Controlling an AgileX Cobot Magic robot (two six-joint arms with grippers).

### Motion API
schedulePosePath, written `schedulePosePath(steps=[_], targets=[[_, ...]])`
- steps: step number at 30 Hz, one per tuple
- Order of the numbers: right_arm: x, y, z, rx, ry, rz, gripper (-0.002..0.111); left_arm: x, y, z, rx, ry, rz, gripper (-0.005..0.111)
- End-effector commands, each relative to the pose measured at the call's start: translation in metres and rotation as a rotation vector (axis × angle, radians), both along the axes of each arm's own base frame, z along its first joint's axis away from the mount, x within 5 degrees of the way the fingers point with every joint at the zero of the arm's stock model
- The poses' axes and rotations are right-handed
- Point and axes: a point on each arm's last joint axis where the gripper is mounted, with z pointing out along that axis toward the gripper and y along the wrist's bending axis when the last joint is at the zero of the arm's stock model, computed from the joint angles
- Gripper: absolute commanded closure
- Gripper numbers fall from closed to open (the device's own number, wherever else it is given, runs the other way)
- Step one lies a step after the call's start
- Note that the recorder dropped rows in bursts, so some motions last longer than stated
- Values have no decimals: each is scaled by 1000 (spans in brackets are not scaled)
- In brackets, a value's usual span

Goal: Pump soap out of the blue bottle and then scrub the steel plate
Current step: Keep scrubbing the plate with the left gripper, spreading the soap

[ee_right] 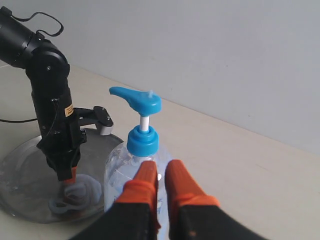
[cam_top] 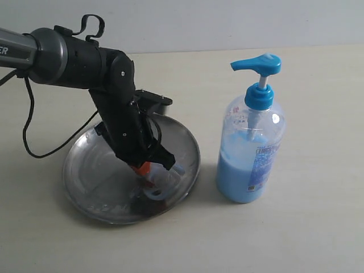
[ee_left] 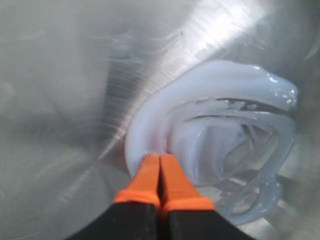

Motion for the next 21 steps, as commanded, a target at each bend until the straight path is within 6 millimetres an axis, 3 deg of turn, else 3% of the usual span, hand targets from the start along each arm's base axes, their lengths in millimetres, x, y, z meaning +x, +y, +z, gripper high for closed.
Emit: schedulePosePath(steps=[1, 6, 12, 21], targets=[[0, 0, 1, -1, -17, 8, 99, -13, -7, -17, -51, 117, -3, 107], [0, 0, 1, -1, -17, 8, 99, -13, -21, -13, -202, 118, 32, 107], [0, 0, 1, -1, -17, 8, 99, -3, -24, -13, -234, 17, 63, 107], [0, 0, 1, -1, -17, 8, 99, 4, -2, -19, -10, -65, 33, 107]])
